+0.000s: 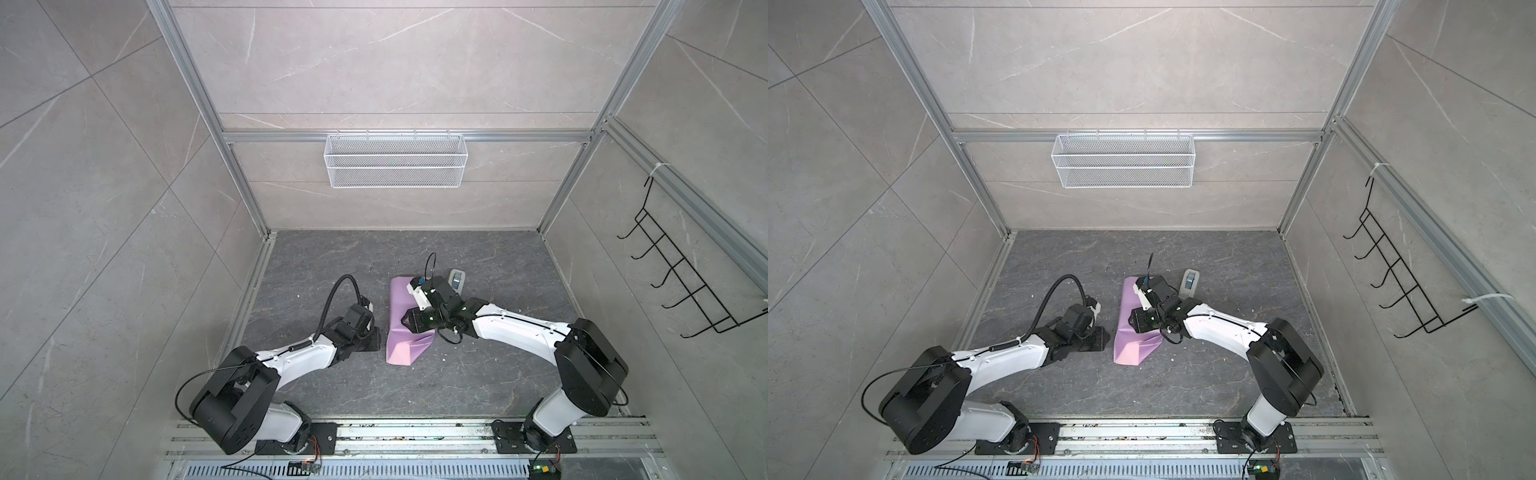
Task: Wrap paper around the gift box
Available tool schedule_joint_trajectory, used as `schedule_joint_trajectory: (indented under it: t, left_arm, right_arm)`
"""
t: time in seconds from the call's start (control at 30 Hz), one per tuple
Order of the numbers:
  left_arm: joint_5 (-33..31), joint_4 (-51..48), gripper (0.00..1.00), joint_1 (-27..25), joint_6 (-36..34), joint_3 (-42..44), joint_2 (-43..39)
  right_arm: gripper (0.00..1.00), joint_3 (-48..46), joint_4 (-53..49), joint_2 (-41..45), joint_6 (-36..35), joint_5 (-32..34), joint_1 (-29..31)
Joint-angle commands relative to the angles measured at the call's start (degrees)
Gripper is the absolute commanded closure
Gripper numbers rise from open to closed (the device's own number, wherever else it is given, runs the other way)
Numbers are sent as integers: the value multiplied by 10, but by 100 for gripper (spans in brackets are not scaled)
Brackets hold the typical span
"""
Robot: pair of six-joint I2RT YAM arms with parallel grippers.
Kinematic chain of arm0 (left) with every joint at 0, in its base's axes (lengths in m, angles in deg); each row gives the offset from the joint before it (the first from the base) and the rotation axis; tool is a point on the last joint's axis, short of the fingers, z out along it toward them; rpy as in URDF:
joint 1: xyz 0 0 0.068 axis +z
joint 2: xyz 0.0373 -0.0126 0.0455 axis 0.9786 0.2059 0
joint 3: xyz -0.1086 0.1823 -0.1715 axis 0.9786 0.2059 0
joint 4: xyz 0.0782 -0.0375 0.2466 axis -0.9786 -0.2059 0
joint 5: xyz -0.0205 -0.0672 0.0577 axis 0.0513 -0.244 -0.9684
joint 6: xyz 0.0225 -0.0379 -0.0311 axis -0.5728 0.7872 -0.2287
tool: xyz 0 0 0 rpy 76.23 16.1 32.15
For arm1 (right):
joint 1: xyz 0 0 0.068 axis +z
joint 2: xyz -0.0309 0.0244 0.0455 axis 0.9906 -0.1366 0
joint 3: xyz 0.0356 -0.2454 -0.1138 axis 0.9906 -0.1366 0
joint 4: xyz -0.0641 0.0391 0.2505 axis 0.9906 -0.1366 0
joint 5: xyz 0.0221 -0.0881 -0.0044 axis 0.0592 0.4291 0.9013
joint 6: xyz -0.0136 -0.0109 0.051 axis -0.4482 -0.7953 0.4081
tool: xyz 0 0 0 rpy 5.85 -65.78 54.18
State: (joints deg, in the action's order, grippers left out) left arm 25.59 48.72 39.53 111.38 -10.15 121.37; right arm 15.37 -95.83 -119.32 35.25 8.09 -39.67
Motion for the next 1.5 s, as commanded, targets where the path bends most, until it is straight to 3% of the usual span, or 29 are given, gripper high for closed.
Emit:
schedule_joint_trajectory:
  t: [0.0,0.4,0.8,1.47]
  left_arm:
    - [2,51,73,-18,14,-6,12]
    - [-41,64,78,-71,39,-4,7]
    - [-36,119,79,-83,59,-14,38]
    - [-80,175,82,-107,95,-17,64]
  right_arm:
    - [59,8,-18,-7,-12,14,1]
    - [63,-14,-12,-6,-5,16,1]
    - [66,-32,3,-8,8,12,1]
    - [69,-47,16,-5,15,9,1]
